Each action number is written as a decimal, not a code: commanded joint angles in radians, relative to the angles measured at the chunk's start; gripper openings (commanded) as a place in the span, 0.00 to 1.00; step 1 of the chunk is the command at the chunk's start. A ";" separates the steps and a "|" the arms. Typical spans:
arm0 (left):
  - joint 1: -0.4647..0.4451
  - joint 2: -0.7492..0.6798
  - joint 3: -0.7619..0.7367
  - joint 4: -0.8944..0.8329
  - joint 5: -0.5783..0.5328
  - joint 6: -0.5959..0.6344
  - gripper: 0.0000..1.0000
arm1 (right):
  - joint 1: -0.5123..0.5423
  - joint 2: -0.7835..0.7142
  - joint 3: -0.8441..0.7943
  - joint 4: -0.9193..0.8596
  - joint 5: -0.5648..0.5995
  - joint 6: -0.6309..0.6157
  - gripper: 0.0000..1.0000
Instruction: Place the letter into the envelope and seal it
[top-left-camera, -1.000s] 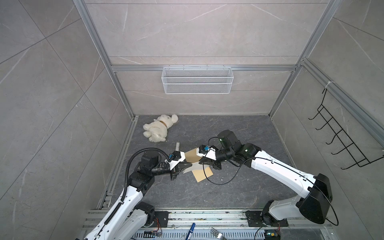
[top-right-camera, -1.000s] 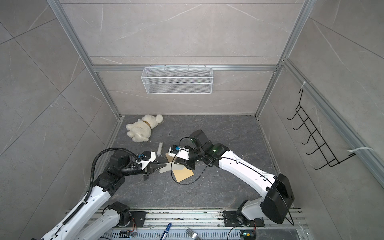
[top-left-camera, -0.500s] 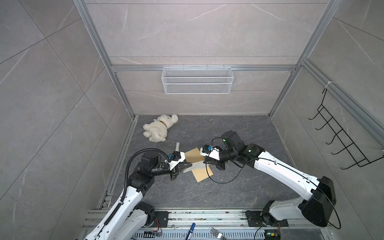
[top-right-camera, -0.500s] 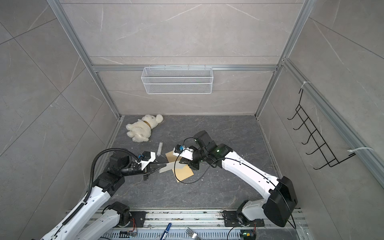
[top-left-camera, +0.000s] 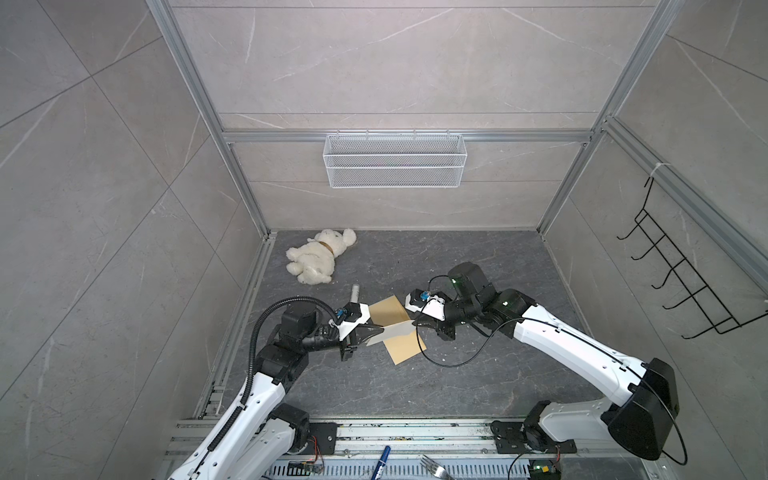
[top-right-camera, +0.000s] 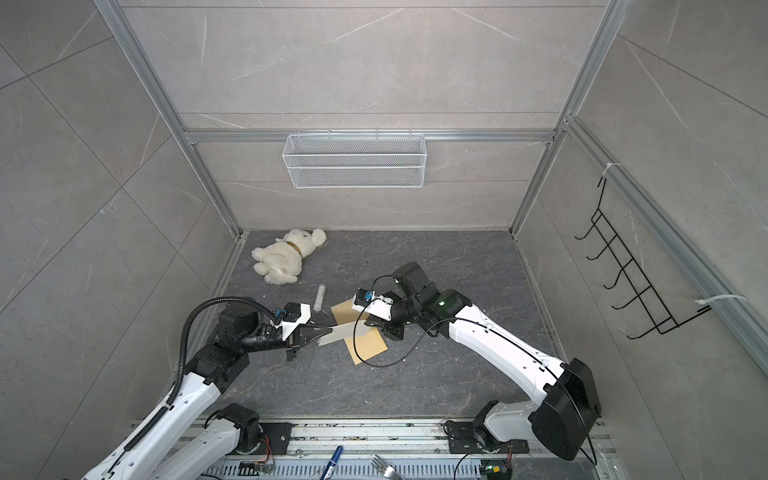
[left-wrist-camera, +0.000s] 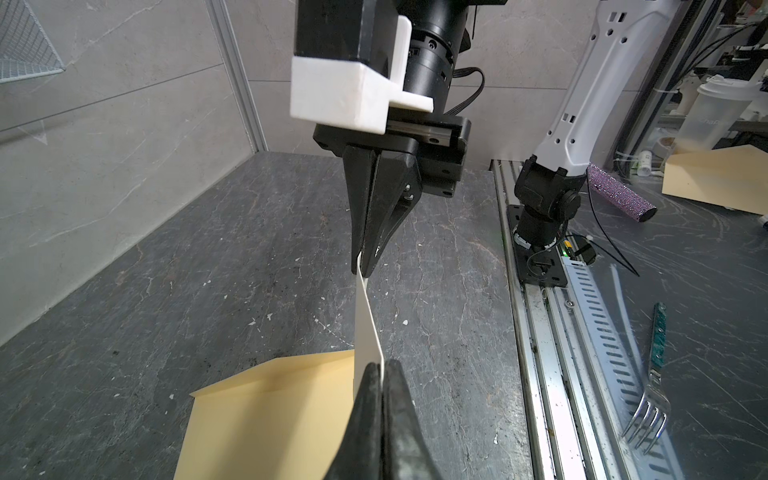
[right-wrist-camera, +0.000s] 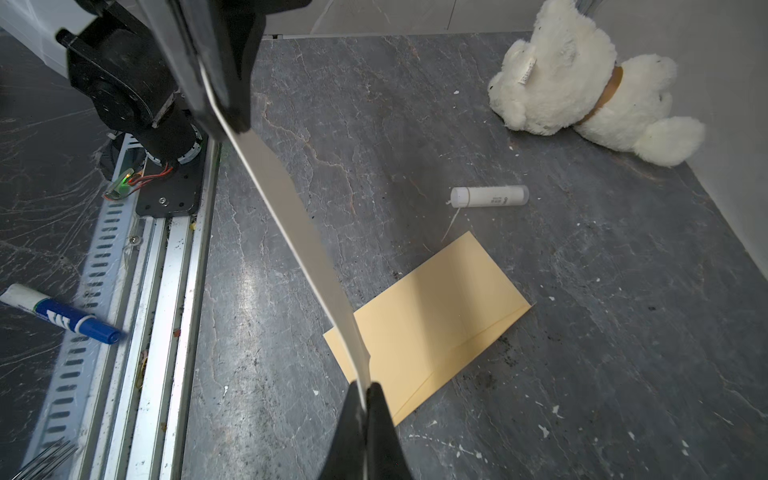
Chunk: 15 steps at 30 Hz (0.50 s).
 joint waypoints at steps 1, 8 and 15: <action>-0.001 0.002 0.051 -0.011 -0.010 0.001 0.15 | -0.003 -0.036 -0.013 -0.012 0.021 -0.008 0.00; -0.029 0.008 0.096 -0.063 -0.219 -0.086 0.57 | -0.002 -0.059 -0.011 -0.049 0.083 -0.028 0.00; -0.113 0.013 0.224 -0.301 -0.444 0.060 0.66 | 0.007 -0.057 -0.006 -0.120 0.166 -0.066 0.00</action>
